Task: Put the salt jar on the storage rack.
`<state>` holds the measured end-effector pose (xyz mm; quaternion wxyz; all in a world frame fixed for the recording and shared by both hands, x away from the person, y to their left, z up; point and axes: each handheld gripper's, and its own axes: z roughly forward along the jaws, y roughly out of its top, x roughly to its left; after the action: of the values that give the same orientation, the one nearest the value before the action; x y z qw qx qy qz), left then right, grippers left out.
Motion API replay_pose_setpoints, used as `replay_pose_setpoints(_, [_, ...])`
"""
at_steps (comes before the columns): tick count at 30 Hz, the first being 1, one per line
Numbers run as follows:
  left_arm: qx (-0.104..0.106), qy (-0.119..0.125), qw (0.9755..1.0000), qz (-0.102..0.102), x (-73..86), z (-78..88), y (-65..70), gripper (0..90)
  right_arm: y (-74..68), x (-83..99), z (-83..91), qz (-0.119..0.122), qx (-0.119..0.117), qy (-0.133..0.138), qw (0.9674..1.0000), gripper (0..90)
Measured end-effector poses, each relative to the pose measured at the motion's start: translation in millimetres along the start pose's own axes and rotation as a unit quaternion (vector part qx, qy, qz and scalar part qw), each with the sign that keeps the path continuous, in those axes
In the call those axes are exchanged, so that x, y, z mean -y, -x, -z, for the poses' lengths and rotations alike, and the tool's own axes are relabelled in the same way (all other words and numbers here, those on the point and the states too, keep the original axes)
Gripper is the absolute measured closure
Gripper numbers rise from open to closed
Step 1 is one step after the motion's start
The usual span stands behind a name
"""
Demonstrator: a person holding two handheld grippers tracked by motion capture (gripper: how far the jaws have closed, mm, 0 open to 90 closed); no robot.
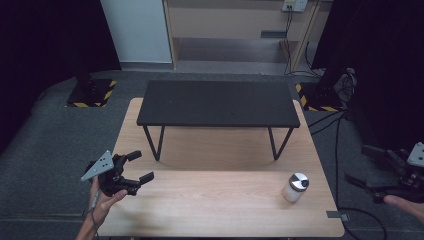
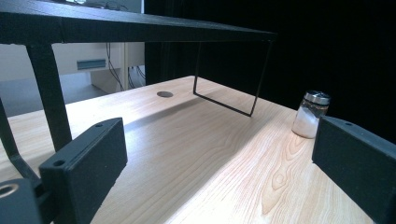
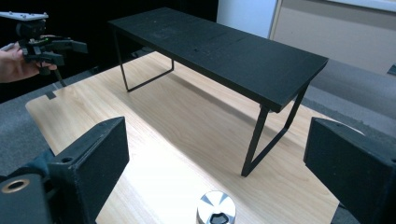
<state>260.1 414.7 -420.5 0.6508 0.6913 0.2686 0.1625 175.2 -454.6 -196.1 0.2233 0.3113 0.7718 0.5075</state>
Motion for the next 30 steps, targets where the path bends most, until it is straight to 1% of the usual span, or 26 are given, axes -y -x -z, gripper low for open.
replay_pose_setpoints(2, [0.0, 0.0, 1.0, 0.0, -0.1, -0.1, -0.1, 2.1, 1.6, 0.1, -1.0, 0.01, -0.001, -0.001, 1.0, 6.2])
replay_pose_setpoints(6, [0.0, -0.002, 1.0, 0.0, 0.0, -0.3, -0.1, 2.2, 8.3, 1.7, -4.6, 0.032, -0.013, 0.001, 0.9994, 4.1])
replay_pose_setpoints(12, [-0.001, -0.004, 1.0, -0.001, -0.3, -0.3, 0.1, 2.2, 21.9, 6.1, -13.0, 0.046, -0.036, -0.005, 0.9983, 1.7])
replay_pose_setpoints(14, [-0.001, -0.004, 1.0, -0.001, -0.4, -0.4, 0.3, 2.1, 26.4, 8.5, -15.6, 0.047, -0.042, -0.006, 0.998, 1.5])
replay_pose_setpoints(21, [-0.002, -0.005, 1.0, -0.001, -0.5, -0.4, 0.4, 2.2, 36.6, 22.1, -27.1, 0.038, -0.042, -0.01, 0.9983, 2.6])
replay_pose_setpoints(24, [-0.001, -0.005, 1.0, -0.001, -0.5, -0.3, 0.4, 2.2, 39.5, 33.0, -35.9, 0.033, -0.043, -0.011, 0.9985, 4.9])
replay_pose_setpoints(26, [-0.001, -0.005, 1.0, -0.001, -0.5, -0.2, 0.4, 2.2, 38.3, 39.9, -43.0, 0.044, -0.038, -0.018, 0.9981, 5.9])
replay_pose_setpoints(27, [-0.001, -0.005, 1.0, -0.001, -0.5, -0.2, 0.4, 2.1, 38.0, 44.7, -46.8, 0.042, -0.037, -0.019, 0.9983, 5.7])
replay_pose_setpoints(30, [-0.002, -0.006, 1.0, -0.002, -0.6, -0.2, 0.5, 2.2, 39.9, 60.7, -58.3, 0.037, -0.044, -0.018, 0.9982, 5.6])
